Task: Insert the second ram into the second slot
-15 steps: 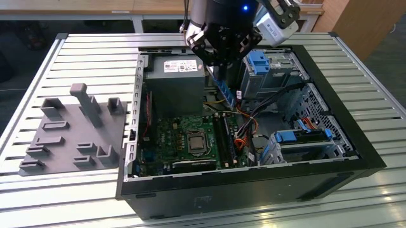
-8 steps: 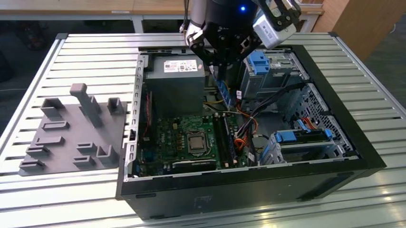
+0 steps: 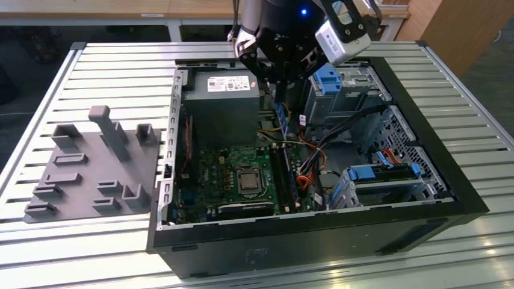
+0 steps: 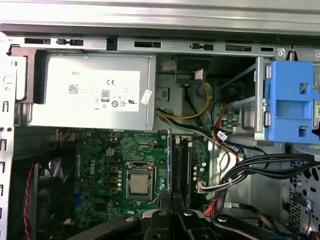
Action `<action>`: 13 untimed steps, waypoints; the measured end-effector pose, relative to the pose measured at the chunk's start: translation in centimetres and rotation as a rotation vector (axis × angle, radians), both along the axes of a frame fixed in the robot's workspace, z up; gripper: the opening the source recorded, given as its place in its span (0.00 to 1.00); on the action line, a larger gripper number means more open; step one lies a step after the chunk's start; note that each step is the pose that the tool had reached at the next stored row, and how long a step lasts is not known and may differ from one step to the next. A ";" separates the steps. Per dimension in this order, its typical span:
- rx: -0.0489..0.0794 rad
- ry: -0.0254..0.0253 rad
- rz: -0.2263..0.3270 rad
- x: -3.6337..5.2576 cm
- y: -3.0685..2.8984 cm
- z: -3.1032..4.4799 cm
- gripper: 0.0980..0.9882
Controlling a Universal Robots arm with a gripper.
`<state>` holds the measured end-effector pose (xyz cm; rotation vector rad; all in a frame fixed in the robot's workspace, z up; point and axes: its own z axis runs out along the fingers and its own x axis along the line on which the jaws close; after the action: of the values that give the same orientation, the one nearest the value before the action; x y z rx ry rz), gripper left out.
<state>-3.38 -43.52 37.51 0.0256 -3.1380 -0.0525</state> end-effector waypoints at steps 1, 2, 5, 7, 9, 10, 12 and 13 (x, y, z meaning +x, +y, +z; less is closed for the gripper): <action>0.000 -0.0001 -0.006 -0.01 -0.03 -0.03 0.02; 0.000 -0.0001 -0.011 -0.01 -0.05 -0.07 0.02; 0.000 0.0001 -0.020 0.00 -0.07 -0.18 0.02; 0.000 0.0039 -0.025 0.03 -0.08 -0.28 0.02; 0.000 0.0085 -0.026 0.04 -0.13 -0.33 0.02; 0.000 0.0086 -0.026 0.04 -0.16 -0.34 0.02; 0.000 0.0087 -0.026 0.04 -0.29 -0.36 0.02; 0.000 0.0086 -0.026 0.05 -0.37 -0.41 0.02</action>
<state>-3.34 -43.89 37.10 -0.0156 -3.1299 -0.0527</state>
